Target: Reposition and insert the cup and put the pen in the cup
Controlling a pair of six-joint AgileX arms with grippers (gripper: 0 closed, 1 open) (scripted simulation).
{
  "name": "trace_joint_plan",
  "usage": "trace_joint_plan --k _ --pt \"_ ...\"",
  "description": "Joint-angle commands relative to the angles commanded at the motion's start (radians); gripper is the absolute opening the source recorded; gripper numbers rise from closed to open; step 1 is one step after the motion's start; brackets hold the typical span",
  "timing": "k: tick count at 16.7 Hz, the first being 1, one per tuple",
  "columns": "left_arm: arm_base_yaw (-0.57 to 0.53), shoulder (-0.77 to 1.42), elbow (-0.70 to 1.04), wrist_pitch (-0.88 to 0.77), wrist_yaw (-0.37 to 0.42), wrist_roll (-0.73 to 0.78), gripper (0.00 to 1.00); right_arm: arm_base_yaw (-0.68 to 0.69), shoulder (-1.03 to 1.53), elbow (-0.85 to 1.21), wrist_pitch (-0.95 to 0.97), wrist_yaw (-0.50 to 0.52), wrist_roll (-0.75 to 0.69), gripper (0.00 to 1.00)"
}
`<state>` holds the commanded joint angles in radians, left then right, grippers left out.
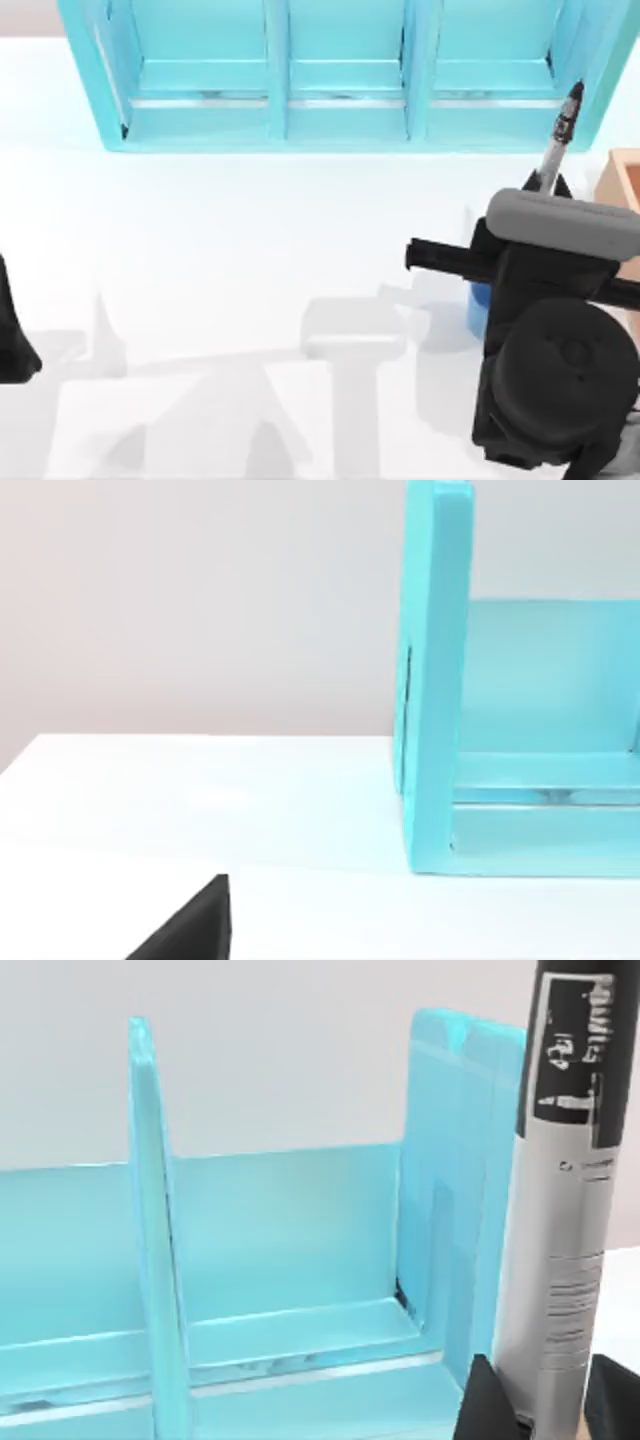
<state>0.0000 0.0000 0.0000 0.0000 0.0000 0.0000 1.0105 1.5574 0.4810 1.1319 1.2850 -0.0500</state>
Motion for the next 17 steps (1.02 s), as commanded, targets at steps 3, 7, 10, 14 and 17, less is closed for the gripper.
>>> trace_joint_plan --k 3,7,10,14,17 --pt "0.0 0.0 0.0 0.0 0.0 0.0 1.0 -0.023 0.017 0.003 0.009 -0.022 0.009 0.0" --pt "0.0 0.0 0.0 0.0 0.0 0.0 1.0 -0.023 0.017 0.003 0.009 -0.022 0.009 0.15" --pt "0.0 0.0 0.0 0.0 0.0 0.0 1.0 -0.023 0.017 0.003 0.009 -0.022 0.009 0.38" --pt "0.0 0.0 0.0 0.0 0.0 0.0 1.0 -0.023 0.017 0.003 0.009 -0.022 0.009 0.68" --pt "0.0 0.0 0.0 0.0 0.0 0.0 1.0 -0.023 0.017 0.003 0.009 -0.022 0.009 0.9"
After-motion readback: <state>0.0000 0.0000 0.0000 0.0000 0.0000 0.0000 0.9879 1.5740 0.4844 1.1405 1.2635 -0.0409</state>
